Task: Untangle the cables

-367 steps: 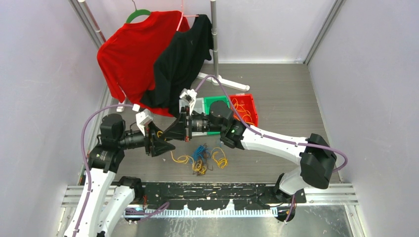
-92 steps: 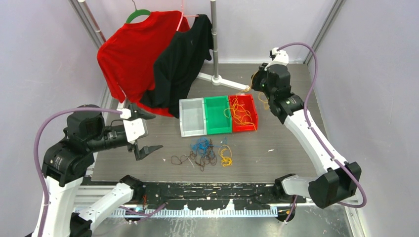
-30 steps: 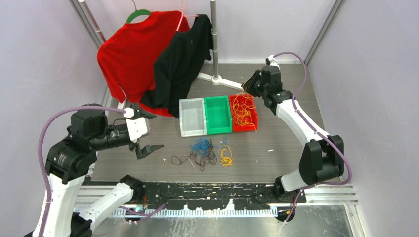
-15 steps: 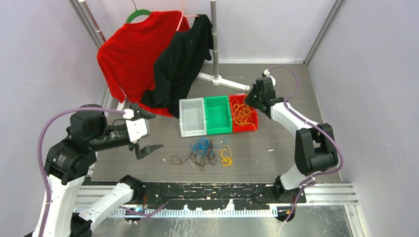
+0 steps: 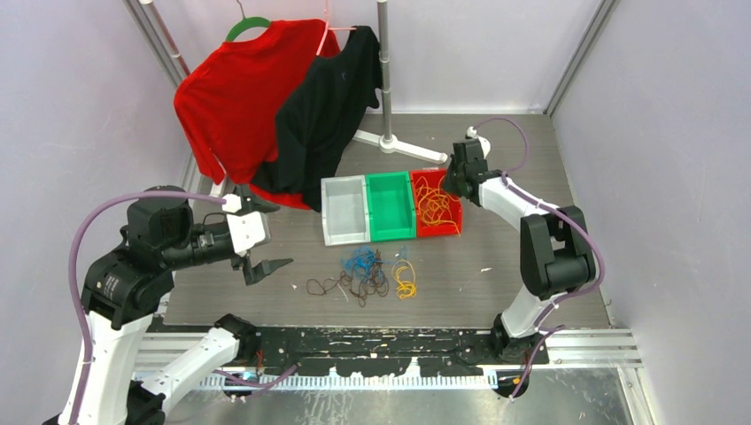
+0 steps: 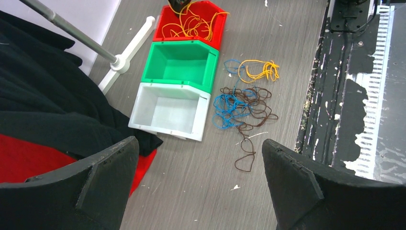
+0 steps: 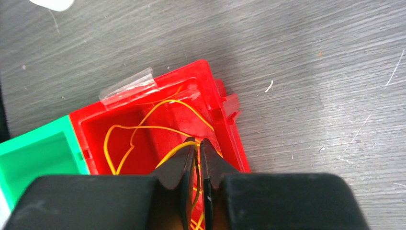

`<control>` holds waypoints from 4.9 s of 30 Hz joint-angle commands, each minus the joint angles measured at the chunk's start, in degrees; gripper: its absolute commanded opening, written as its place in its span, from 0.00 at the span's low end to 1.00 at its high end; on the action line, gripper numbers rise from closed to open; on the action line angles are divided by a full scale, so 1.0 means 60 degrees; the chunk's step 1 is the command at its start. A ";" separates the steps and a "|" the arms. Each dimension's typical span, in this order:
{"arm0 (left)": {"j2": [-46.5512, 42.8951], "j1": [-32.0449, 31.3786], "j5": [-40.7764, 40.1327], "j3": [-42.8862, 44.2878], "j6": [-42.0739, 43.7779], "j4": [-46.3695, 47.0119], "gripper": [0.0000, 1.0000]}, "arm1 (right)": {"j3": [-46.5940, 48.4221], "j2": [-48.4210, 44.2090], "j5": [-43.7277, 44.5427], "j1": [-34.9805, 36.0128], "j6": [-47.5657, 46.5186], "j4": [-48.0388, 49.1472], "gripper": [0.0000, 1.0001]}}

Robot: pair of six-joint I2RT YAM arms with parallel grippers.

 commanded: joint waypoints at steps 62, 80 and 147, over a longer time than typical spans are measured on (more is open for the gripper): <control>-0.0230 -0.0017 -0.0254 0.0085 0.0084 0.0158 0.99 | 0.2561 -0.0746 -0.0154 0.0999 -0.0907 -0.2343 0.55; 0.0080 -0.0017 -0.1058 -0.0170 -0.1464 0.0503 0.99 | 0.0480 -0.3572 -0.1671 0.1378 0.0496 -0.2164 0.95; -0.0523 -0.0019 -0.0500 -0.0897 -0.1040 0.0286 0.99 | -0.3540 -0.3862 -0.0165 0.6235 0.2901 -0.2787 0.04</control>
